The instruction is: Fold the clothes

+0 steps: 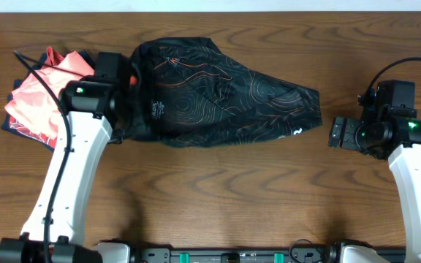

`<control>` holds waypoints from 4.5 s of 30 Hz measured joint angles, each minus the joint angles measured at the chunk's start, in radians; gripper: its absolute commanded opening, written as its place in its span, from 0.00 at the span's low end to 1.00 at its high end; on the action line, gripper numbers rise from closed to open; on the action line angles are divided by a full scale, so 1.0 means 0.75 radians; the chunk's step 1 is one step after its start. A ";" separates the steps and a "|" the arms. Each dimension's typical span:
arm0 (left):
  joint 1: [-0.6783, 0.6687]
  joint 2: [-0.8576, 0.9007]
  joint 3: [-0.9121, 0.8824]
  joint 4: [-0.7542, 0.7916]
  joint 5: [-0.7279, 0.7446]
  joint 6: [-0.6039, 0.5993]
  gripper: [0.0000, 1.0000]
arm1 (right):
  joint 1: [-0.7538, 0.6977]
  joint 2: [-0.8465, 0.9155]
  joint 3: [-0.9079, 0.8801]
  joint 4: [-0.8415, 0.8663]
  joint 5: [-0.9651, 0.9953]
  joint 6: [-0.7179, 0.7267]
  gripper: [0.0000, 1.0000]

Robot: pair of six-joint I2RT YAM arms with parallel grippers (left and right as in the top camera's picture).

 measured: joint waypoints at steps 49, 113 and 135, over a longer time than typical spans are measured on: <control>-0.001 0.475 -0.387 0.517 0.122 0.038 0.56 | 0.000 0.055 -0.031 -0.007 -0.101 0.005 0.97; 0.005 -0.194 -0.247 0.087 0.250 0.037 0.06 | 0.094 0.175 -0.069 0.313 -0.333 0.077 0.64; 0.038 -0.210 -0.247 0.034 0.203 0.038 0.06 | 0.248 0.736 -0.070 0.990 -0.386 0.299 0.64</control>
